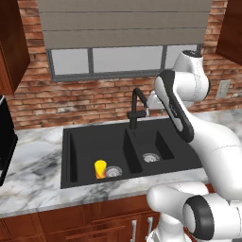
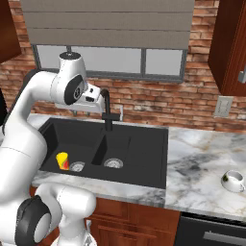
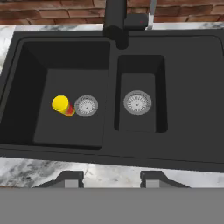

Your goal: Move any existing items from the left basin to the right basin for drying. Then move the mug from the counter to the left basin of the sink for washing.

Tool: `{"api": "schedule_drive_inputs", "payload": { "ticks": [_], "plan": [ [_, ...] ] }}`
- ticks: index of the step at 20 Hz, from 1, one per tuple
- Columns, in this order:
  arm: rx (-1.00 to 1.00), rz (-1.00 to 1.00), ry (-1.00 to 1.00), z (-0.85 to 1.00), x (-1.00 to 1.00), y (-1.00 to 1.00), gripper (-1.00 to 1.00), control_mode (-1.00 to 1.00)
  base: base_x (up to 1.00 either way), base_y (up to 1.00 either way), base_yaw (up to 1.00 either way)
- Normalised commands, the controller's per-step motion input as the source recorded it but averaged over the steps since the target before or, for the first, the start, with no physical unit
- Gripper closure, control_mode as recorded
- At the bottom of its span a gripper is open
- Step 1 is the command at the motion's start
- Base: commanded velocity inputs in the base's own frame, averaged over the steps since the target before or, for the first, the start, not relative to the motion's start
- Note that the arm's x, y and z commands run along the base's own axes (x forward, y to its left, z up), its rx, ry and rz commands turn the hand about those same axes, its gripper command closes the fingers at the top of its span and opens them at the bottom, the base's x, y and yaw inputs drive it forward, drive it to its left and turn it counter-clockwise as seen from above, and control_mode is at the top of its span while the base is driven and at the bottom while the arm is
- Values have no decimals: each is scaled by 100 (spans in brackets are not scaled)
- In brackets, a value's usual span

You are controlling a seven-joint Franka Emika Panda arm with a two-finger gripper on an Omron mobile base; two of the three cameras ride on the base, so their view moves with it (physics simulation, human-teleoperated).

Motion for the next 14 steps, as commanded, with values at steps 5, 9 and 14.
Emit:
{"api": "schedule_drive_inputs", "payload": {
  "ticks": [5, 9, 14],
  "plan": [
    [0, 0, -1, -2, -9, 19, -100, -100, 0, 0, 0],
    [-2, 0, 0, -7, -12, 38, -100, -100, 0, 0, 0],
    [-3, 0, 0, -9, -7, 44, -100, -100, 0, 0, 0]
  ]
}}
